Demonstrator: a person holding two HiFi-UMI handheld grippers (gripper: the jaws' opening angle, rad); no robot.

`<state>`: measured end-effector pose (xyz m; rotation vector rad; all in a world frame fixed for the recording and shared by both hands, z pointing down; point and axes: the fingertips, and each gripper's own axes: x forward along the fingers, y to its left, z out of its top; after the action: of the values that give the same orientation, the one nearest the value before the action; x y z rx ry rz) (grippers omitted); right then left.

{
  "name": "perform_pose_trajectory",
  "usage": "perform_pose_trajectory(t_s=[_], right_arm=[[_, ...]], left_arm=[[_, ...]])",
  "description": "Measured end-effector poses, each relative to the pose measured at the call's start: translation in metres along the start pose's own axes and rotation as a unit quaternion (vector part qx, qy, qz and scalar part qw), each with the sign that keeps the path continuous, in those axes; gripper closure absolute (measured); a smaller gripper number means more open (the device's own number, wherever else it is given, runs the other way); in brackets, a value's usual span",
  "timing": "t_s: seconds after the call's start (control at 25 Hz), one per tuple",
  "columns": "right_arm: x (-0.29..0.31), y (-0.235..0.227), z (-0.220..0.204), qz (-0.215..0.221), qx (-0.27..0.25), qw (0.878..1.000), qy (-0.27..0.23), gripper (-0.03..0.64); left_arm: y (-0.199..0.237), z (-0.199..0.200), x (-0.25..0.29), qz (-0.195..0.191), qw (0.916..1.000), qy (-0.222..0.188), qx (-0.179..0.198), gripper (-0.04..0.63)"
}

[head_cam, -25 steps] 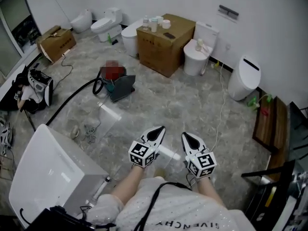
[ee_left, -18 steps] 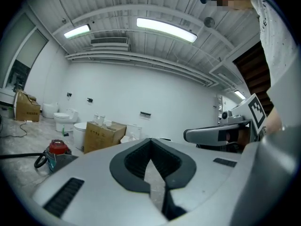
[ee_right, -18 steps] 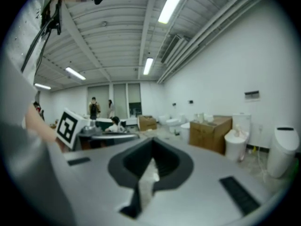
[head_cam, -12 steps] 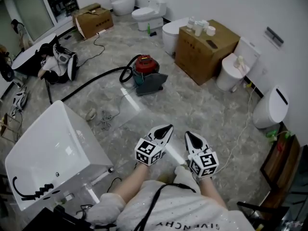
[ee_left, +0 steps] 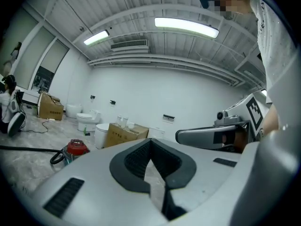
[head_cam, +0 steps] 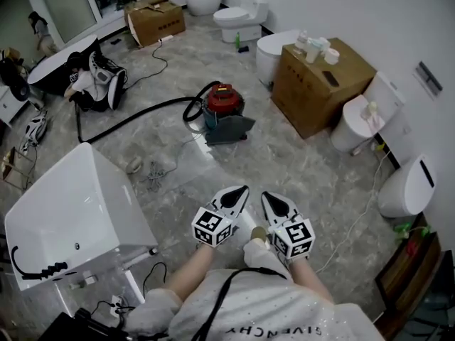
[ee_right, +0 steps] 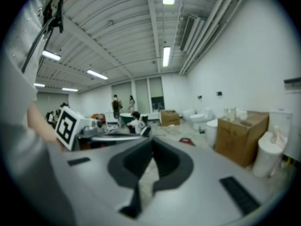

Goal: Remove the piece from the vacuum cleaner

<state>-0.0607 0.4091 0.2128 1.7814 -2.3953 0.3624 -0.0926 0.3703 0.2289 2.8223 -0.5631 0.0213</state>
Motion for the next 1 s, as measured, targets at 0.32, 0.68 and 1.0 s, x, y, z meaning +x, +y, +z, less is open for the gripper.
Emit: perform_pose_trajectory(t_s=[0.32, 0.68, 1.0], right_arm=[[0.042, -0.075, 0.015, 0.061, -0.020, 0.998, 0.020, 0.603], [0.082, -0.125, 0.027, 0.116, -0.038, 0.992, 0.024, 0.603], [0.102, -0.136, 0.025, 0.137, -0.021, 0.990, 0.026, 0.603]], left_arm=[[0.037, 0.015, 0.080, 0.060, 0.9979, -0.022, -0.012, 0.574], [0.064, 0.020, 0.132, 0.104, 0.9941, -0.026, -0.012, 0.574], [0.080, 0.012, 0.146, 0.123, 0.9922, -0.007, -0.016, 0.572]])
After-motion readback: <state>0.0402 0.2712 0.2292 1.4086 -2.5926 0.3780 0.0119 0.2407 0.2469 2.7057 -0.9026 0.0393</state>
